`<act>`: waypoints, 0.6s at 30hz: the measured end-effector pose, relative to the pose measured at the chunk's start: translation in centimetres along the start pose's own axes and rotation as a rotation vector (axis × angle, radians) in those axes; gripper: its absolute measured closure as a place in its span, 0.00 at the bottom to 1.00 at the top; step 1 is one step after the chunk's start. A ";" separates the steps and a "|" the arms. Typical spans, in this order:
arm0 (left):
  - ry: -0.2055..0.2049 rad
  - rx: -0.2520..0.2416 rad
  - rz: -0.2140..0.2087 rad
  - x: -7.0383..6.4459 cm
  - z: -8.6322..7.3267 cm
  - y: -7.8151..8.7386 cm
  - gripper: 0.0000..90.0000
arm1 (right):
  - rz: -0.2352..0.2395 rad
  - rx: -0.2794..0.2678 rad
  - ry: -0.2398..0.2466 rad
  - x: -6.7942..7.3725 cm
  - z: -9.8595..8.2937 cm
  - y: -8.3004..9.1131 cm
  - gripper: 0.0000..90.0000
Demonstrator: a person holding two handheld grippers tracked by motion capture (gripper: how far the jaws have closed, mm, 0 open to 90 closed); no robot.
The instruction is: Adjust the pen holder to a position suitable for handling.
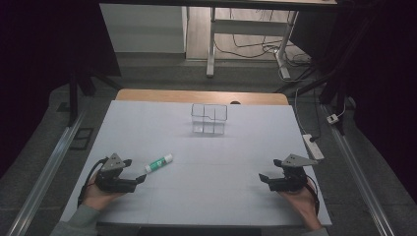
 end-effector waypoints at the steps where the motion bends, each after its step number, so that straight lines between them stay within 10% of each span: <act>1: -0.001 0.002 -0.001 0.0 0.0 0.0 0.20 | -0.001 0.002 0.000 0.0 0.0 0.0 0.16; 18: -0.014 -0.003 -0.004 -0.1 0.0 0.1 0.21 | 0.002 0.005 0.001 0.2 0.0 -0.1 0.18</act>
Point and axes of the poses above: each handheld gripper's, and its own axes: y roughly backward along the jaws, z roughly out of its top, x roughly to its left, the point moved 7 cm from there along -y, roughly forward along the jaws, and after that the axes turned 11 degrees about y, right-handed, at the moved point
